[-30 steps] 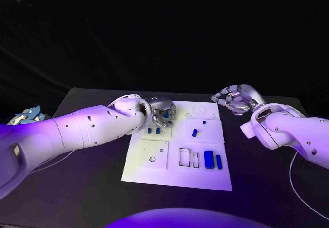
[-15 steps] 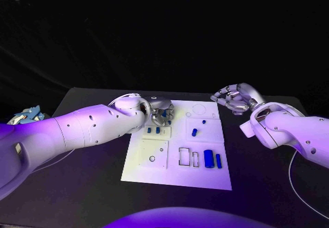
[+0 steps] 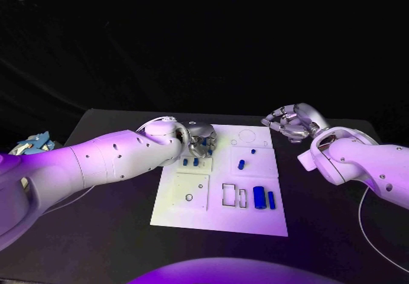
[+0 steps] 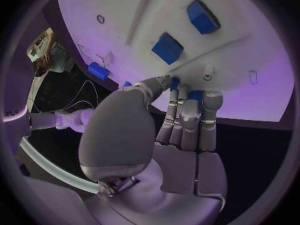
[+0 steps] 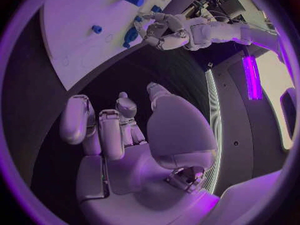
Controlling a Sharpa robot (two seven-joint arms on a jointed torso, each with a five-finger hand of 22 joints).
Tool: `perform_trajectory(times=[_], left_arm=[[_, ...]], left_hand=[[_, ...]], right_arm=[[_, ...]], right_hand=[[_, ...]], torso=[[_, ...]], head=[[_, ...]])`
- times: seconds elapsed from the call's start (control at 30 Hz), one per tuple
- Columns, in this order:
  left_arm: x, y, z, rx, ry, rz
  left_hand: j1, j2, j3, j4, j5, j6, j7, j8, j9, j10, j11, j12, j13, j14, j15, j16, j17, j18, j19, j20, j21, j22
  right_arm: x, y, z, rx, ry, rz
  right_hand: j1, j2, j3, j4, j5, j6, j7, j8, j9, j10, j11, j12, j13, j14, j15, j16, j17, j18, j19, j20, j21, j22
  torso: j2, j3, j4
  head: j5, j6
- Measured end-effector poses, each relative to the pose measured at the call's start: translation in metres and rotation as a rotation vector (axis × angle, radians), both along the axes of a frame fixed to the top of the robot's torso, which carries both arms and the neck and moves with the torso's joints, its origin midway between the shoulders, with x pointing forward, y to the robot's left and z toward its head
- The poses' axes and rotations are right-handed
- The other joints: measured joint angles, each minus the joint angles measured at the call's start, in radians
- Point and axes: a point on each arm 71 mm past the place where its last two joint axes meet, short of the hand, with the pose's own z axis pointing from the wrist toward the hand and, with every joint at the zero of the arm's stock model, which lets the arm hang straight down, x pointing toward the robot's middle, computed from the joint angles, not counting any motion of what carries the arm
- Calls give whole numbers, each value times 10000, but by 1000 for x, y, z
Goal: Assemble the parts on the task board
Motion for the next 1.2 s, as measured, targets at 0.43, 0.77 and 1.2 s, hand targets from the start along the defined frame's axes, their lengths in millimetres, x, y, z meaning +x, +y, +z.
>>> perform_trajectory(times=[0.43, 0.77, 1.2], left_arm=[[0, -2, 0, 75, 92, 0], [1, -2, -1, 91, 138, 42], [2, 1, -2, -96, 188, 129]], left_hand=[[50, 182, 81, -78, 0, 170, -80, -47, -24, 331, -104, 1, 18, 318, -99, 244, 372, -158, 508, -68, 418, 602], [113, 434, 360, -163, -38, 607, -175, -164, -36, 714, -217, 29, 63, 605, -248, 333, 599, -311, 893, -141, 747, 1134], [108, 503, 401, -207, -55, 714, -214, -280, -61, 875, -234, -223, 14, 675, -247, 333, 598, -309, 929, -177, 789, 1184]], right_arm=[[0, 1, 0, 5, 1, 13], [0, 1, 0, 6, 2, 13], [0, 0, 0, 6, 3, 9]], right_hand=[[0, 0, 0, 0, 0, 0, 0, 0, 0, 0, 0, 0, 0, 0, 0, 0, 0, 0, 0, 0, 0, -2], [0, 0, 0, 0, 0, 0, 0, 69, 1, 0, 0, 0, 0, 0, 0, 0, 0, 0, 0, 0, 0, -3], [0, 0, 0, 0, 0, 0, 0, 77, 1, 0, 0, 0, 1, 0, 0, 0, 1, 0, -4, -4, -30, -5]], torso=[[-5, 3, 17], [-3, -4, 7], [-5, -10, 12]], head=[[8, -35], [16, -58], [-9, -74]])
